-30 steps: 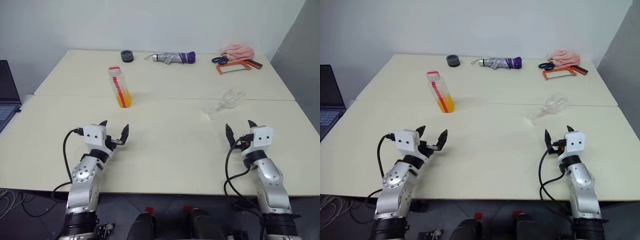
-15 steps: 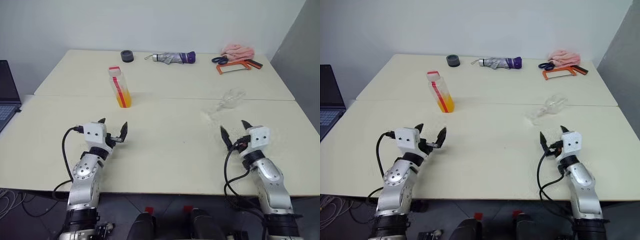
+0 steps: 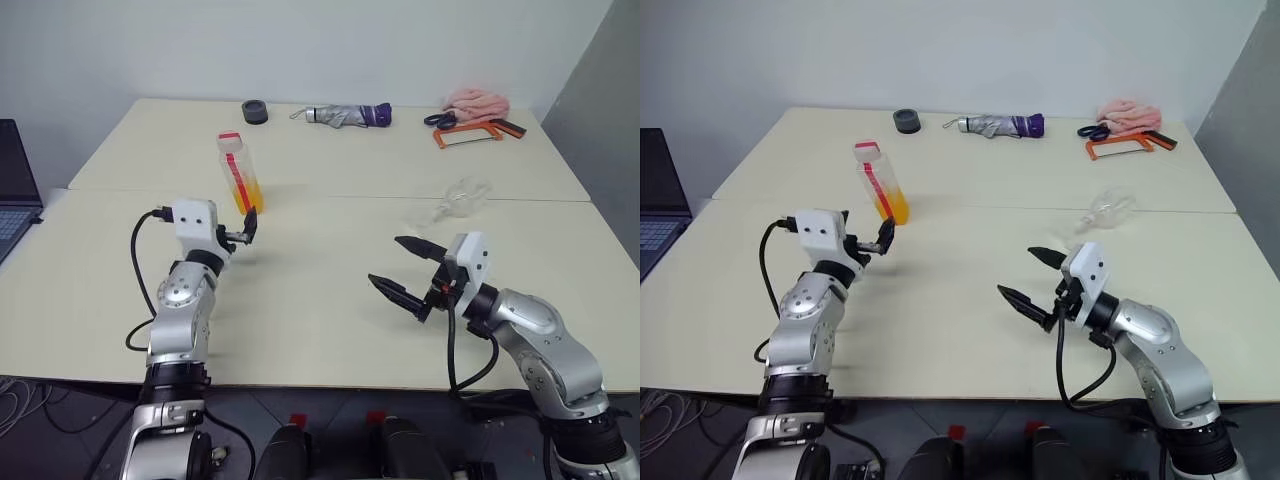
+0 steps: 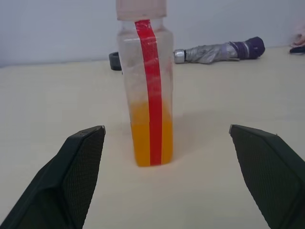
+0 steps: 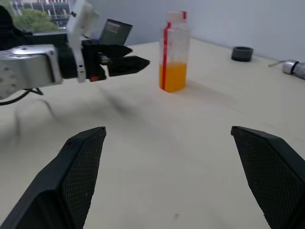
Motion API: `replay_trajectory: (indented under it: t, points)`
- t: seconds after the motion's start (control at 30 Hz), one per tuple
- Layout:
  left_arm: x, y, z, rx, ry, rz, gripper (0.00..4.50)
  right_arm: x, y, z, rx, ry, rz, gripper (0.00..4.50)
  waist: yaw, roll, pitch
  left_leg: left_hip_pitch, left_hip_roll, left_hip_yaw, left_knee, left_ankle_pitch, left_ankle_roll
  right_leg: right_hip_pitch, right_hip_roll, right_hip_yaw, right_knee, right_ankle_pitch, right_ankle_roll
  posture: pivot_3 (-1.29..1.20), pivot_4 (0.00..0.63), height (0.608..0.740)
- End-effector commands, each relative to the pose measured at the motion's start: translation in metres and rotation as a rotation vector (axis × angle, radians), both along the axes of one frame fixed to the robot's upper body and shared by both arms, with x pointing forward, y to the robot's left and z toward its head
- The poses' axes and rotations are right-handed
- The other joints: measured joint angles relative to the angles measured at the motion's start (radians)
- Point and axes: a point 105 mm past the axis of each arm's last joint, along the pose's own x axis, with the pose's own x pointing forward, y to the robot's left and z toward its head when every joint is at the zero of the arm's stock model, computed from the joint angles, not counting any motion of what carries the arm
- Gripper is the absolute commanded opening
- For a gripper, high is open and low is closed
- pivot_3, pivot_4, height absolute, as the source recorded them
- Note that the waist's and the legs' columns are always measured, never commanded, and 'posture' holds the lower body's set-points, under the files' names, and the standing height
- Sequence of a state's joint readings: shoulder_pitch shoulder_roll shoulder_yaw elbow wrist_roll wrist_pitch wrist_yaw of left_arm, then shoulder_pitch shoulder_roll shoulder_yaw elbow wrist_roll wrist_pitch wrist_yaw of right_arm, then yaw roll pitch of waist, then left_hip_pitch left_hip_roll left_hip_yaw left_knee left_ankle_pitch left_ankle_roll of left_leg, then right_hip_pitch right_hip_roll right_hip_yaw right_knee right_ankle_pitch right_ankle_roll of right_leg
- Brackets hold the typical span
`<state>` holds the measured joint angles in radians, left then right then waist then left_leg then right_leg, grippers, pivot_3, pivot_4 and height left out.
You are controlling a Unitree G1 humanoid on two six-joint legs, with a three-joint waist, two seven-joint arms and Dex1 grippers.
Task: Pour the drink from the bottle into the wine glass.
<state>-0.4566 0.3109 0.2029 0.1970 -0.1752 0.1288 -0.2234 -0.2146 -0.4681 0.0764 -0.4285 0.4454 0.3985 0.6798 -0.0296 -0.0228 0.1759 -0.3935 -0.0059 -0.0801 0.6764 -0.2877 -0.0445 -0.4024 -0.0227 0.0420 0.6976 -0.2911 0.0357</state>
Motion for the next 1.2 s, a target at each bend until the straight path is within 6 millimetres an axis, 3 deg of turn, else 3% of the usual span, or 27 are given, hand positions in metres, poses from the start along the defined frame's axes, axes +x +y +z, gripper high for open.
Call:
replay_trajectory:
  t: [0.03,0.47,0.9,1.2]
  points:
    - [0.009,0.007,0.012,-0.004,-0.019,0.047,4.48,-0.004,0.006,0.014,-0.006,-0.036,0.045,4.50,0.000,0.000,0.000,0.000,0.000,0.000,0.000,0.000,0.000,0.000,0.000,0.000,0.000,0.000,0.000,0.00,0.150,0.740]
    - [0.033,0.008,0.027,-0.010,-0.019,0.062,4.48,-0.001,0.014,0.022,-0.004,-0.062,0.060,4.50,0.000,0.000,0.000,-0.001,0.000,0.000,0.000,0.000,0.000,-0.001,0.000,0.000,0.000,0.000,0.000,0.00,0.150,0.740]
    - [0.057,0.009,0.042,-0.018,-0.010,0.082,4.48,0.000,0.036,0.041,0.014,-0.095,0.147,4.50,-0.001,0.000,0.000,-0.003,-0.001,-0.001,0.001,0.000,0.000,-0.002,0.000,-0.001,0.000,0.000,0.000,0.00,0.150,0.740]
    - [0.071,0.004,0.052,-0.029,-0.011,0.087,4.48,-0.001,0.042,0.040,0.029,-0.086,0.157,4.50,0.000,0.000,0.000,-0.004,-0.001,-0.001,0.001,0.000,0.000,-0.003,-0.001,-0.001,0.000,0.000,0.000,0.00,0.150,0.740]
